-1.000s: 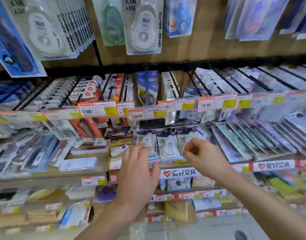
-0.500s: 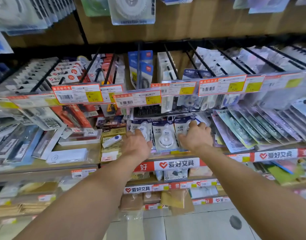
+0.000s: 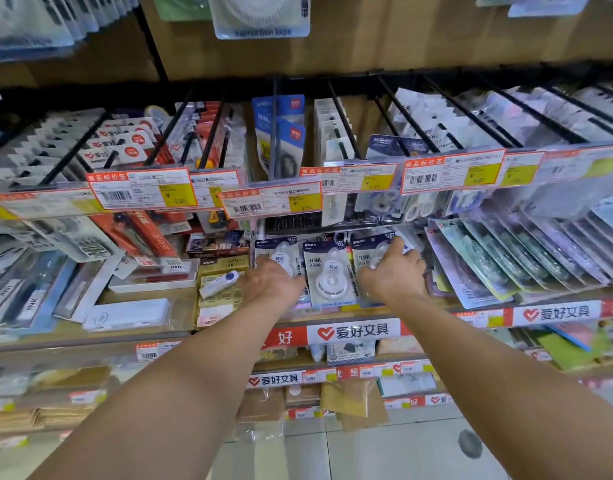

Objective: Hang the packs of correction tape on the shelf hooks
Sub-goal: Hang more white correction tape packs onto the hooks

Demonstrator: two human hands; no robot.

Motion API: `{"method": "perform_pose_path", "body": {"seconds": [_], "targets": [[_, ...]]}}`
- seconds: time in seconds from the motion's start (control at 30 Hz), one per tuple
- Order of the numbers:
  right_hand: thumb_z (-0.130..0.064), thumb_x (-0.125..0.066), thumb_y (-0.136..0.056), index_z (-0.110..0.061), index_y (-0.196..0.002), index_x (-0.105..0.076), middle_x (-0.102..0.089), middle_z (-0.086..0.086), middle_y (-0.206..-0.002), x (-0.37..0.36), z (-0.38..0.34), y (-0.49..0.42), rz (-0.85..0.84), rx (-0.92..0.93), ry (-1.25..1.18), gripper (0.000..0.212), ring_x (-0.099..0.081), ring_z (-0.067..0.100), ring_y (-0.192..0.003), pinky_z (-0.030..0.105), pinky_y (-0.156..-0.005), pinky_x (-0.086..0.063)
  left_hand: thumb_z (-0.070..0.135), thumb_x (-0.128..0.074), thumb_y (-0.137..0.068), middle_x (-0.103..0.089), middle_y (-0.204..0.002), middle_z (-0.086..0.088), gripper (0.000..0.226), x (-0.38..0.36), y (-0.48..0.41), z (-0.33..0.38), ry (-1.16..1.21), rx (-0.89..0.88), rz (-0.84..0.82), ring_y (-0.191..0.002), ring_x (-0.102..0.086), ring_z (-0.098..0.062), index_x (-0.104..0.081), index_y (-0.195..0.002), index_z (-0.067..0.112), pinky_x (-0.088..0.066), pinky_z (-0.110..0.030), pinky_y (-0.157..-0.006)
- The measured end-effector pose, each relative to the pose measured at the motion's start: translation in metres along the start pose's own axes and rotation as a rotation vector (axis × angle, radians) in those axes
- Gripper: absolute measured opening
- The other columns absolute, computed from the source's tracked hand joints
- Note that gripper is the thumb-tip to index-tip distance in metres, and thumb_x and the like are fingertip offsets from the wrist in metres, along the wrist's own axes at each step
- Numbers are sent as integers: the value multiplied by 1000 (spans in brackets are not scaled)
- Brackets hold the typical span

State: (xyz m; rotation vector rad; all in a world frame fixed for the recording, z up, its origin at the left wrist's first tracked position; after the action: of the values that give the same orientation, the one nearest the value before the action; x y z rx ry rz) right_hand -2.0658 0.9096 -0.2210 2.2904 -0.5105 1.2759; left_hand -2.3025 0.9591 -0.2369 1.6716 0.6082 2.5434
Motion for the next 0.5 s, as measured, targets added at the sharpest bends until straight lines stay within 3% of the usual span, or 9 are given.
{"method": "perform_pose_path", "body": {"seconds": [0.1, 0.2, 0.27, 0.37, 0.5], "targets": [[-32, -63, -91, -7, -146, -28, -37, 28, -144, 3, 8, -3, 10, -40, -75, 70, -36, 46, -135, 48, -106, -36, 53, -73, -77, -58, -125, -16, 75, 1, -1, -3, 2, 8, -6, -118, -54, -35, -42, -128, 8, -49, -42, -89], [-25, -61, -93, -6, -142, -30, -36, 25, -143, 9, 12, -3, 12, -61, -148, 61, -51, 48, -123, 45, -89, -42, 52, -73, -76, -57, -126, -15, 74, 6, 1, -6, -24, -13, 40, -123, -49, -36, -44, -126, 7, -43, -41, -94], [-19, -59, -94, -4, -141, -32, -41, 25, -140, 13, 13, -5, 16, -77, -224, 57, -53, 47, -120, 43, -86, -43, 57, -72, -75, -58, -122, -14, 74, 10, 4, -8, -68, -54, 83, -118, -51, -35, -46, -123, 6, -41, -41, -93], [-19, -54, -95, 0, -134, -44, -60, 23, -124, 21, 20, -7, 43, -110, -395, 44, -60, 42, -114, 47, -93, -52, 51, -74, -73, -60, -115, -16, 68, 20, 15, -10, -45, -109, 145, -110, -53, -36, -48, -116, 5, -44, -41, -88], [-10, -57, -91, -1, -113, -56, -67, 15, -105, 31, 36, -4, 55, -125, -544, 24, -65, 34, -104, 36, -83, -51, 40, -72, -76, -59, -112, -16, 62, 32, 42, -10, -27, -232, 208, -106, -51, -35, -46, -118, 2, -46, -42, -87]]}}
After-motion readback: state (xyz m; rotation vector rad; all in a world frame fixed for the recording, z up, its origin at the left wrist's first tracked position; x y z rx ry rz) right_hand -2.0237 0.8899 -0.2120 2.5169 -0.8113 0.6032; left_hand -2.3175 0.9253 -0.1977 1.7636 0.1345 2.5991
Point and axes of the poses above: each hand's wrist, its own y-axis away from the middle knuckle, its own x-axis out of the back of the hand, z = x × y, the point moved 7 cm from there along -y, towards the middle knuckle
